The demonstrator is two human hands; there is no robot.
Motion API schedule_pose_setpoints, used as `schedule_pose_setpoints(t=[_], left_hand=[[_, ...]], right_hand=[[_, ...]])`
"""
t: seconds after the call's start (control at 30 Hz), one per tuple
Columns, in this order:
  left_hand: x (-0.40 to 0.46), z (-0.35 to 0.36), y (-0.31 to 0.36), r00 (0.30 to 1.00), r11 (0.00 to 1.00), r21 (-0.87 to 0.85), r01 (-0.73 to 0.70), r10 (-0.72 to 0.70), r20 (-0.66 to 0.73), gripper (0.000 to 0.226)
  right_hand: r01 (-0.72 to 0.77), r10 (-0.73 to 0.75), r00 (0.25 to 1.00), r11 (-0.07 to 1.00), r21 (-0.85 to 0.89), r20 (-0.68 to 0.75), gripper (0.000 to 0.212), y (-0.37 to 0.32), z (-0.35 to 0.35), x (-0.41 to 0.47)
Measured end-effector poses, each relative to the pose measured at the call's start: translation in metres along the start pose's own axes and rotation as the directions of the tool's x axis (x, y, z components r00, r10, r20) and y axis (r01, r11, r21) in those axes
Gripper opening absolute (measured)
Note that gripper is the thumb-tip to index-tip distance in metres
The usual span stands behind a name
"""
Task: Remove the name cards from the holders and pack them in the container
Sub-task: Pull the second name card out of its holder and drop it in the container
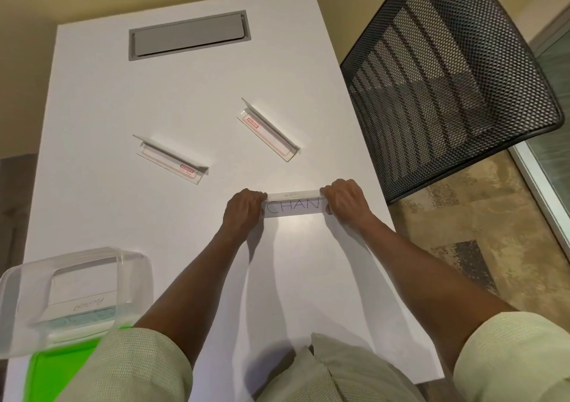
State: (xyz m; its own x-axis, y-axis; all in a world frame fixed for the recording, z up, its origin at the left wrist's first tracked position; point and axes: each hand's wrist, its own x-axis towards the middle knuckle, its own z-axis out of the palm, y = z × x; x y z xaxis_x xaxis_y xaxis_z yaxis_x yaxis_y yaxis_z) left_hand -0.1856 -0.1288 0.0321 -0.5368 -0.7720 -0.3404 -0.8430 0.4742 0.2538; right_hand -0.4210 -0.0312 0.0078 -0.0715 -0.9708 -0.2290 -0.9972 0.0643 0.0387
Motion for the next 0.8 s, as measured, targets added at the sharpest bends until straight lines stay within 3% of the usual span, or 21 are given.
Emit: schedule_pose_setpoints(t=[0.13, 0.3, 0.5, 0.8], left_hand=[[0.000, 0.000, 0.001, 1.000, 1.000, -0.026, 0.005, -0.005, 0.002, 0.049], [0.001, -0.001, -0.003, 0.999, 0.997, -0.064, 0.036, -0.035, 0.008, 0.029], [-0.007, -0.019, -0.001, 1.000, 0.995, -0.093, 0.021, -0.019, 0.018, 0.035], [-0.031, -0.065, -0.001, 0.994, 0.998, -0.060, -0.020, 0.013, -0.109, 0.033]], right_hand=[[0.013, -0.015, 0.999, 0.999, 0.040, 0.044, 0.025, 0.002, 0.006, 0.004], [0.020, -0.018, 0.997, 0.999, -0.027, 0.071, 0.027, 0.000, -0.005, 0.004], [0.014, -0.010, 0.998, 0.997, -0.071, 0.062, 0.027, -0.001, -0.025, 0.000], [-0.008, 0.008, 0.999, 1.000, -0.017, -0.043, 0.014, -0.010, -0.081, -0.007]])
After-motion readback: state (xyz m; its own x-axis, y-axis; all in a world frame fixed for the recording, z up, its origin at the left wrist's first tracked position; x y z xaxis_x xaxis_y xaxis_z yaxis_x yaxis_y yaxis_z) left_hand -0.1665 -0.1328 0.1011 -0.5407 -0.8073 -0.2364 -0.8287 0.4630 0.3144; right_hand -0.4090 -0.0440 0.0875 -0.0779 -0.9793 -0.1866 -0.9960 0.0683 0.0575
